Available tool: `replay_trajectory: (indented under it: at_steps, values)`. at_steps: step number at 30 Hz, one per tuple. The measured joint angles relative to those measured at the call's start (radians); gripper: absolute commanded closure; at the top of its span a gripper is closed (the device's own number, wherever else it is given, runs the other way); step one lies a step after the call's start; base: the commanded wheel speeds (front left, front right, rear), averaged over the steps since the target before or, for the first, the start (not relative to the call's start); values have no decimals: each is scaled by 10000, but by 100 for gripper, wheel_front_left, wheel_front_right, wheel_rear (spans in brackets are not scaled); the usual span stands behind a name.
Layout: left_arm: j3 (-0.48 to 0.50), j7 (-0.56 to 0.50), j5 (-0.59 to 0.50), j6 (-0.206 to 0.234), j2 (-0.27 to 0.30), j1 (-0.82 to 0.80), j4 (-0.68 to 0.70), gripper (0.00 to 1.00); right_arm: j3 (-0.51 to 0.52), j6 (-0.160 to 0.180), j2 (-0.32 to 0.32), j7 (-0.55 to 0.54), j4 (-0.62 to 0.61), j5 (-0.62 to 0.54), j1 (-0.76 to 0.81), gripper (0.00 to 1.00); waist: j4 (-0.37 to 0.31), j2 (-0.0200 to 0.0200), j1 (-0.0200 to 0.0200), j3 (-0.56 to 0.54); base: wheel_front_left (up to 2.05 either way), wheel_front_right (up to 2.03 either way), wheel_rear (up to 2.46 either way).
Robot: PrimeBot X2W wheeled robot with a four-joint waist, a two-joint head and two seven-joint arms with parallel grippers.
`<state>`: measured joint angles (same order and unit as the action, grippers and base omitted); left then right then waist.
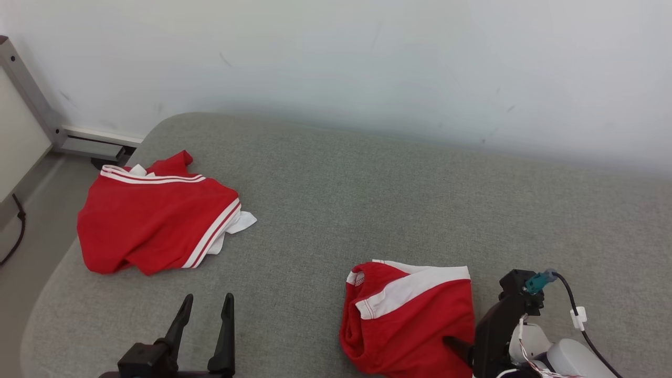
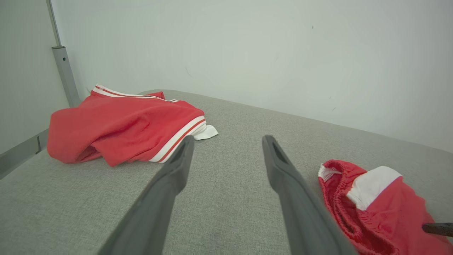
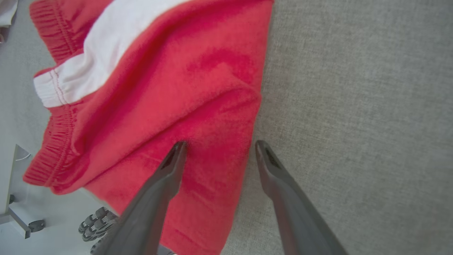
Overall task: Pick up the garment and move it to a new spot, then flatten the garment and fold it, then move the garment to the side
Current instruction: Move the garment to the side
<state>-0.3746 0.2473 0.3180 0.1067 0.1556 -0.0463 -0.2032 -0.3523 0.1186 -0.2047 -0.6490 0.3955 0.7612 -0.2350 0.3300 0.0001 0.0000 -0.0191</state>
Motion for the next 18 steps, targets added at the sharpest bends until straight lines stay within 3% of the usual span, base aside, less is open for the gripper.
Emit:
replay_trajectory:
  at_steps: [6, 7, 8, 9, 10, 18]
  values:
    - [8, 0, 67, 0, -33, 1, -44, 0, 4, 6, 261, -33, 477, -63, -244, 0, 76, 0, 0, 76, 0, 0, 0]
    - [8, 0, 81, 0, -35, 2, -63, 0, 2, 6, 259, -69, 554, -67, -265, 13, 78, 0, 0, 78, 0, 0, 0]
    - [17, 0, 82, 0, -36, 5, -65, 0, -6, 6, 261, -100, 602, -81, -271, 33, 74, 0, 0, 80, 0, 0, 0]
    - [44, 0, 84, 0, -35, 9, -65, 0, -23, 8, 276, -111, 660, -82, -315, 77, 60, 0, -1, 82, 0, 0, 0]
    - [44, 0, 84, 0, -35, 9, -65, 0, -23, 8, 276, -111, 660, -82, -315, 100, 60, 0, -1, 82, 0, 0, 0]
    - [194, 0, 192, 35, -40, 20, -109, 0, -21, 46, 376, -113, 894, -138, -649, 100, -112, 0, 0, 108, 0, 0, 0]
